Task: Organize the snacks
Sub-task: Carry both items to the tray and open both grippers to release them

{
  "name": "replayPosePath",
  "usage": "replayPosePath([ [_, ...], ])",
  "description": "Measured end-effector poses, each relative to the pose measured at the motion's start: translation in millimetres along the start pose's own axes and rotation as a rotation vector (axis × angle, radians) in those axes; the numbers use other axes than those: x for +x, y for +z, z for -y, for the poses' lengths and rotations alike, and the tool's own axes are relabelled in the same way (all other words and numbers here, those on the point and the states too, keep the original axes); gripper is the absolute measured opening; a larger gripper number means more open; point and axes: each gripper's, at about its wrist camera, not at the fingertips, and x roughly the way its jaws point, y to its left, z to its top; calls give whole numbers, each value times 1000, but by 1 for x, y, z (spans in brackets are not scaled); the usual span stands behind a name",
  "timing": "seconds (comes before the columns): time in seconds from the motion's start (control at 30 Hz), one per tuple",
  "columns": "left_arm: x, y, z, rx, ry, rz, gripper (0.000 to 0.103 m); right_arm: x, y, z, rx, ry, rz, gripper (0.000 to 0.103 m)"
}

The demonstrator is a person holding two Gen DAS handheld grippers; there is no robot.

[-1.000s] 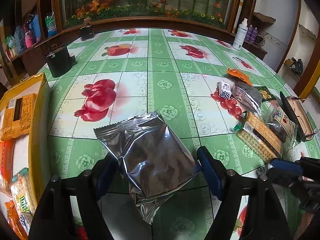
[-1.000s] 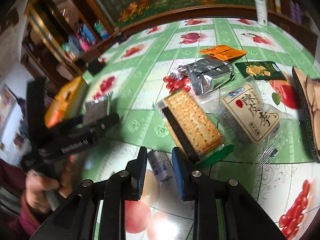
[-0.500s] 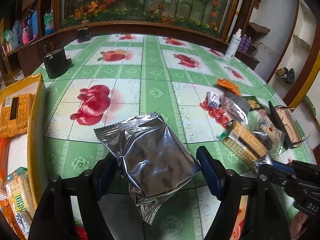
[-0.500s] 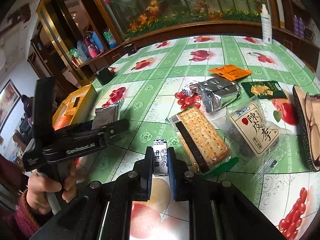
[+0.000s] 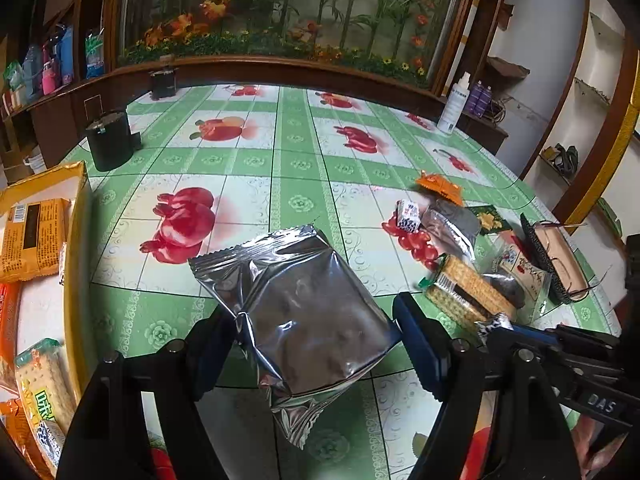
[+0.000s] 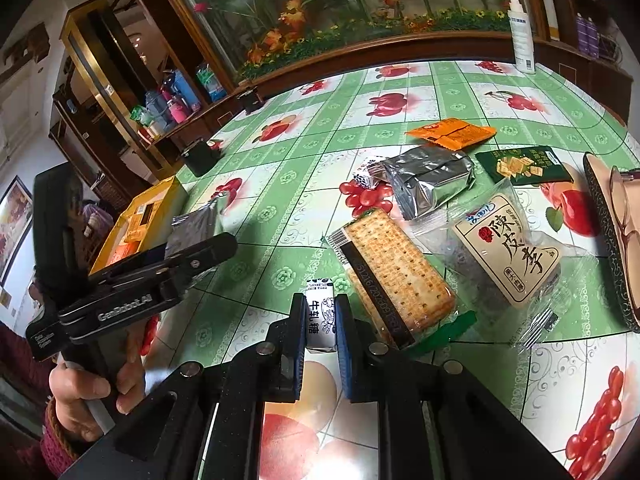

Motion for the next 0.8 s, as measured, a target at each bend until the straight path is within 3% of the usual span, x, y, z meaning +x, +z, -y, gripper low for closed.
replayPosePath([
  [0.23,-24,2,-7,-51,-71,47,77,2,2,2,70,-7,30,15],
  [0.43,-73,3,-34,-100,-85,102,77,0,-1,-33,50,38,66,15],
  [0.63,-127,-11,-96,-169,3,155,77,21,3,-92,-13,113,23,16],
  [0.8,-153,-41,-156,-248,145,150,77,42,5,-151,-95,175,-22,16],
])
